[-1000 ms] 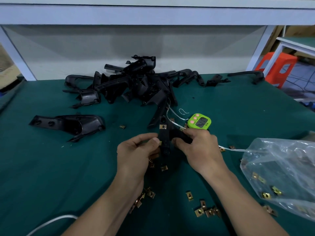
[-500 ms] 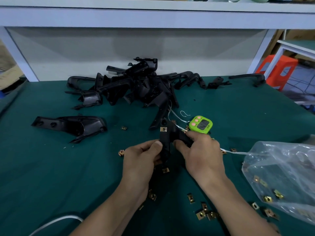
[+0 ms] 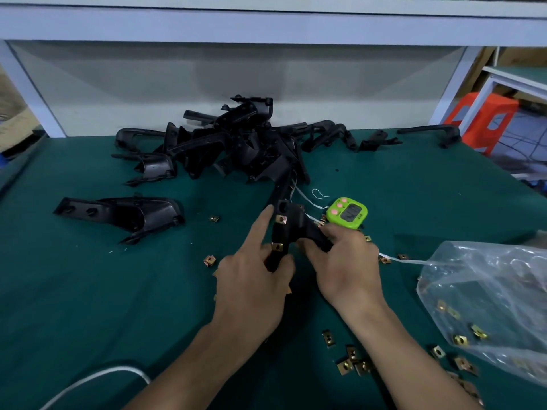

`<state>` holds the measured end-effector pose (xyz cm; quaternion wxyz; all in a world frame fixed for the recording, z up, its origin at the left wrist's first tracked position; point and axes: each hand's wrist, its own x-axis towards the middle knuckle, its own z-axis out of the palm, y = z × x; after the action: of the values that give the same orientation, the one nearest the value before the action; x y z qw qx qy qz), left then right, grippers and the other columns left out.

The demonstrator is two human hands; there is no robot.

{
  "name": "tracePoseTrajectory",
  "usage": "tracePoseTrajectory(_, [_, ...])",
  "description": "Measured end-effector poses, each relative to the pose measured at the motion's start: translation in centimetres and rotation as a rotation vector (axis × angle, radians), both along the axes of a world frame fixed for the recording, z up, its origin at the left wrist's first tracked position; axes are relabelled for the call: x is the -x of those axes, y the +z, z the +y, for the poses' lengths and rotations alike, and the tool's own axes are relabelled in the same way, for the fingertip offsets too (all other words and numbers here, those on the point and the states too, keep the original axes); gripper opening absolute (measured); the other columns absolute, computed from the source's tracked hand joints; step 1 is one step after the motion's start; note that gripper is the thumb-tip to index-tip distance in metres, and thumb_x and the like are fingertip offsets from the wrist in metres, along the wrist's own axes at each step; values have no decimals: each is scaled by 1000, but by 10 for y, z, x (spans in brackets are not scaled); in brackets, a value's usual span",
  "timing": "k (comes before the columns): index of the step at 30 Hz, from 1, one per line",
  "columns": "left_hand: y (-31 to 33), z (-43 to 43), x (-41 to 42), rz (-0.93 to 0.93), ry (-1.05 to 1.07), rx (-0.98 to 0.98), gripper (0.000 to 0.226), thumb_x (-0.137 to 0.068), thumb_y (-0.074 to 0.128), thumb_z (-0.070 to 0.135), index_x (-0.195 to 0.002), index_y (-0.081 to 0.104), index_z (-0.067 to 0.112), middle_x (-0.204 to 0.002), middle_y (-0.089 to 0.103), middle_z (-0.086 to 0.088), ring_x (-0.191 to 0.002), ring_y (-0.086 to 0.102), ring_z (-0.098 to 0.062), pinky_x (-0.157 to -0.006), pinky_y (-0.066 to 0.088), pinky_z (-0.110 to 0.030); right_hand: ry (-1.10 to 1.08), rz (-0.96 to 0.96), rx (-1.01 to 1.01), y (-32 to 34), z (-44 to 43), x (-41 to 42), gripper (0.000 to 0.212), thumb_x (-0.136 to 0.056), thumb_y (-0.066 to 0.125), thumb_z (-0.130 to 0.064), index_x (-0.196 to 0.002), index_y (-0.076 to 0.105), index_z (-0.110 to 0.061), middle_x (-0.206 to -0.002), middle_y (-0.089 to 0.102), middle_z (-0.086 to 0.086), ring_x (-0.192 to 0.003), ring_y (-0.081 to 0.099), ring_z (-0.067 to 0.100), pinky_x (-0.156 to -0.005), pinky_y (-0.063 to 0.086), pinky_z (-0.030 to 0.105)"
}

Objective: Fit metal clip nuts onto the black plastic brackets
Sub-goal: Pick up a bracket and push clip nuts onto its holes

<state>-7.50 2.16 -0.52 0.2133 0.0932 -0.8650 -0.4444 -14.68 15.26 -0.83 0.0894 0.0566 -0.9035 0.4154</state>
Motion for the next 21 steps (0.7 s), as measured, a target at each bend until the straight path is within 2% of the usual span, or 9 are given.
tracePoseTrajectory(2, [-2,0,1,27,-38,-47,75,-92,70,21,-153,33,45,-73,69,23,-55,62,-1,-66,39,3,5,-61,45,0,3,4,23,-82,74,-45,-72,65,-27,-60,62,-8,-58,56,11,-50,43,26])
tracePoseTrajectory(4, [-2,3,1,51,-36,-118,64,-91,72,24,-145,44,43,-81,71,28,-68,67,2,-70,41,1,26,-128,106,0,5,8,23,-81,76,-43,-71,67,-24,-61,64,-5,-61,57,12,-48,42,23])
tracePoseTrajectory(6, [-3,5,1,64,0,-122,38,-90,72,33,-125,60,41,-84,71,30,-76,68,5,-68,47,-6,51,-162,129,2,5,9,23,-80,77,-42,-70,68,-23,-62,65,-9,-62,57,6,-47,41,18])
tracePoseTrajectory(8, [-3,5,2,57,48,-33,11,-90,65,44,-96,67,35,-73,70,21,-69,66,1,-61,48,-14,77,-156,133,5,3,6,26,-81,77,-40,-67,65,-21,-61,63,-12,-60,55,1,-47,38,13])
tracePoseTrajectory(10, [-3,2,3,37,93,90,28,-91,56,50,-75,60,28,-57,60,10,-59,59,-6,-51,39,-16,100,-141,156,8,1,2,32,-81,77,-39,-64,61,-17,-60,61,-9,-55,51,6,-46,35,17])
tracePoseTrajectory(13, [6,-2,2,45,102,118,35,-94,56,44,-68,54,21,-49,49,7,-58,55,-10,-48,37,-17,117,-126,177,21,-3,-5,39,-82,77,-35,-58,54,-16,-48,50,-11,-45,41,7,-40,29,19])
tracePoseTrajectory(17, [19,-2,3,103,81,108,43,-97,64,31,-61,41,26,-45,40,10,-47,45,-8,-43,29,-16,88,-95,138,40,-3,-11,42,-82,74,-37,-55,49,-17,-46,50,-13,-45,44,5,-39,30,20])
tracePoseTrajectory(19, [31,2,5,98,25,77,46,-96,65,31,-58,41,21,-44,40,9,-44,40,-9,-43,28,-17,83,-116,98,50,8,-15,33,-83,73,-37,-63,57,-16,-51,56,-8,-49,49,6,-41,32,19])
tracePoseTrajectory(21, [46,7,7,111,-47,13,44,-96,65,30,-59,44,19,-47,43,10,-43,36,-8,-42,26,-17,153,-221,216,63,25,-22,17,-83,71,-29,-79,65,-14,-64,65,2,-56,54,10,-56,42,27])
